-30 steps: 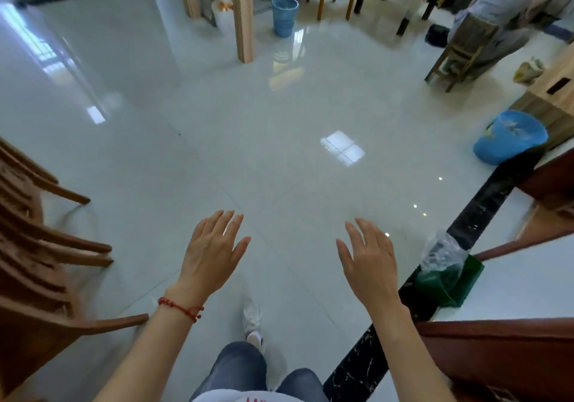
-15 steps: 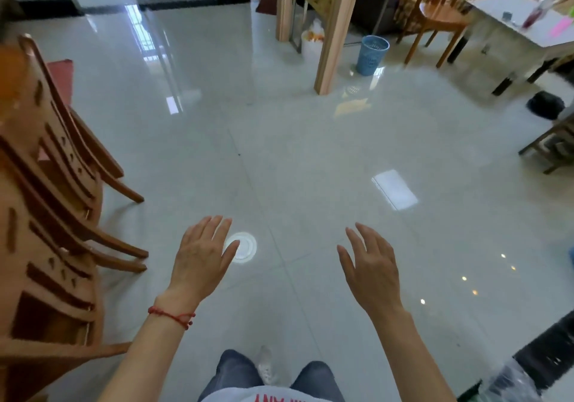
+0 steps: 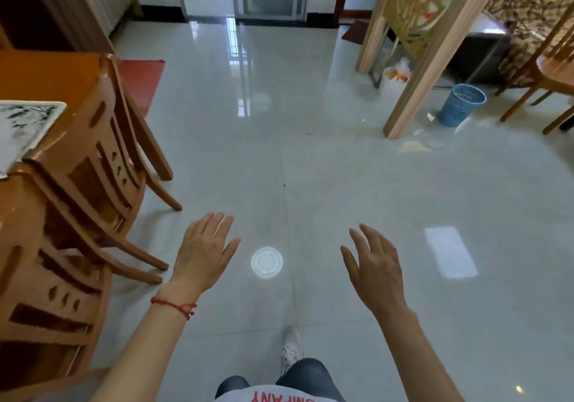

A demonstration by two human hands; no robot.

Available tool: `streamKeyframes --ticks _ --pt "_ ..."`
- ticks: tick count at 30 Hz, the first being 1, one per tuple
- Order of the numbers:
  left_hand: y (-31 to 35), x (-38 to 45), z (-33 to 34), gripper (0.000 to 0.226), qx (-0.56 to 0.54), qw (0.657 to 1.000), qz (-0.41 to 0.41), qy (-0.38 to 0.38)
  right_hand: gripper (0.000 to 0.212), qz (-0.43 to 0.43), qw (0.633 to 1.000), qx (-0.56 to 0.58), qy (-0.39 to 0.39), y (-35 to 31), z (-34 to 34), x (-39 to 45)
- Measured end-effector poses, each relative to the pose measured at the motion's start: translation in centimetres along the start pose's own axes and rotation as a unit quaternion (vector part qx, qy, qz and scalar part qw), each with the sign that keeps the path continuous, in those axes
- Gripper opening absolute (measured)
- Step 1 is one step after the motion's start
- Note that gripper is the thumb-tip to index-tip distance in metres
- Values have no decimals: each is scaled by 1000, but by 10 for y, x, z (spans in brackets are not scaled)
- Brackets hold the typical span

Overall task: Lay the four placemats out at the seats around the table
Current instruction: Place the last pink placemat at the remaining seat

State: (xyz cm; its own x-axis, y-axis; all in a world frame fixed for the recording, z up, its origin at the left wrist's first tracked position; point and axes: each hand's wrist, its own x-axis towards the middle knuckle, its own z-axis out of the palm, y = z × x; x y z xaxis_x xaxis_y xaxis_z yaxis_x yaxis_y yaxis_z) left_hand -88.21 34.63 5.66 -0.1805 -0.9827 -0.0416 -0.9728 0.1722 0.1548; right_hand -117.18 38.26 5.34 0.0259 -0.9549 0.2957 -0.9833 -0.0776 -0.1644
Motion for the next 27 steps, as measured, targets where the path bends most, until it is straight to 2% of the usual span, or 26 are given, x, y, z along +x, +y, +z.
streamKeyframes --ticks 11,21,27 --pt "-10 134 -12 75 -10 998 -67 3 57 -63 997 33 -20 29 46 174" --pt "-91 297 -19 72 -20 995 -92 21 58 -85 994 42 -62 -9 124 346" --pt "-133 382 -35 71 -1 995 -85 45 59 -84 994 52 -49 -39 152 443"
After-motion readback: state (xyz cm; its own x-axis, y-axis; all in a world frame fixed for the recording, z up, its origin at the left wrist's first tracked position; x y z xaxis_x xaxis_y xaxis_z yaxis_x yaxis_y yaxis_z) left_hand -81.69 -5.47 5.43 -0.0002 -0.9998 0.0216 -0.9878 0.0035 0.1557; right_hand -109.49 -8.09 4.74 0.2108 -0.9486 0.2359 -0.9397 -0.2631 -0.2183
